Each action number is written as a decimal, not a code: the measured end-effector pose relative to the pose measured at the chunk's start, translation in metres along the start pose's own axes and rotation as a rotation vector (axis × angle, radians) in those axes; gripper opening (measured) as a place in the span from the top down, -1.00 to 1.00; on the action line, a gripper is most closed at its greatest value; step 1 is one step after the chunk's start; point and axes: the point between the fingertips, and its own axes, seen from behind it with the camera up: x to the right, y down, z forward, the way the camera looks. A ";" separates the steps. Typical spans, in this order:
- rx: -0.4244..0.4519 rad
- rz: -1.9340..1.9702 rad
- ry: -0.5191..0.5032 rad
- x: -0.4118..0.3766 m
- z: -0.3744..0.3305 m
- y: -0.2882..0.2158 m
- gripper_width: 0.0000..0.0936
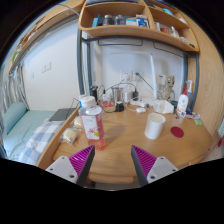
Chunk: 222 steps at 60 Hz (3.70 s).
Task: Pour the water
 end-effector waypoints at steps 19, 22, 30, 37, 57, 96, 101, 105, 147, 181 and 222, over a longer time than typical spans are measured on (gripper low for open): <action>0.055 -0.005 -0.039 -0.058 0.072 -0.015 -0.59; 0.064 -0.010 -0.022 -0.058 0.082 -0.020 -0.58; 0.100 -0.015 0.000 -0.062 0.102 -0.034 -0.57; 0.177 -0.023 0.016 -0.066 0.112 -0.050 -0.44; 0.267 0.016 0.065 -0.059 0.119 -0.059 -0.09; 0.281 0.823 -0.197 0.024 0.107 -0.135 0.02; 0.271 1.014 -0.238 0.048 0.114 -0.142 0.01; 0.254 1.146 -0.260 0.061 0.117 -0.142 0.01; 0.080 2.016 -0.382 0.093 0.134 -0.147 -0.01; 0.222 0.610 -0.022 0.204 0.068 -0.212 -0.04; 0.208 0.109 0.300 0.347 0.135 -0.098 -0.09</action>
